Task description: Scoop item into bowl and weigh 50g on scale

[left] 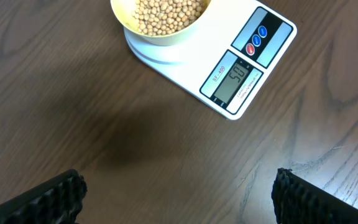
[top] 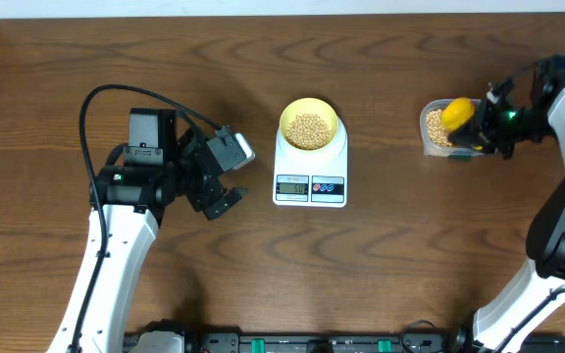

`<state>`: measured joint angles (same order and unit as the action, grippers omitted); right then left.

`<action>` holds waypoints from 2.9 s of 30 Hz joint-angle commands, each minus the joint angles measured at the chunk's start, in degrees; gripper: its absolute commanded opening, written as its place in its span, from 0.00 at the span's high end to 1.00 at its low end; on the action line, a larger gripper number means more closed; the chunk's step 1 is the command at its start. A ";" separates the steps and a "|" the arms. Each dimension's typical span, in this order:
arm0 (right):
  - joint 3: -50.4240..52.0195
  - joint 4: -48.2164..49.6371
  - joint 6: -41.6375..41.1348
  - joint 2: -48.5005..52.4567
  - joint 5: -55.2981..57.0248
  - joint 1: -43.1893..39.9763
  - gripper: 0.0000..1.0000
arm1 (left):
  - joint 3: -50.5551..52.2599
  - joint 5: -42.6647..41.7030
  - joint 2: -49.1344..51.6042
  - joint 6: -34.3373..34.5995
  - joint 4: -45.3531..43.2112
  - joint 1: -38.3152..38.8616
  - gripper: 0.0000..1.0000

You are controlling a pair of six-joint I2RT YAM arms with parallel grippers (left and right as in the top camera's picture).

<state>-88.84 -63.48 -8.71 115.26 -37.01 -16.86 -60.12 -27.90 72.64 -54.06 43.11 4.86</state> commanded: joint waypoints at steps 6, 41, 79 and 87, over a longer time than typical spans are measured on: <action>0.79 -0.66 -1.09 -0.50 -1.90 -2.43 0.79 | 0.50 0.35 0.35 -0.52 0.13 -0.24 0.03; 0.61 -7.58 -0.42 -13.25 12.74 -4.94 0.45 | 0.50 0.35 0.35 -0.52 0.13 -0.24 0.03; 0.61 0.31 -0.48 -30.91 14.49 -4.81 0.01 | 0.50 0.35 0.35 -0.55 0.13 -0.24 0.02; 0.59 3.30 -0.55 -35.89 14.40 -4.81 0.01 | 0.50 0.35 0.35 -0.55 0.13 -0.24 0.02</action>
<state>-88.09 -60.71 -9.43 82.76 -23.07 -21.52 -60.12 -27.90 72.64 -54.06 43.11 4.86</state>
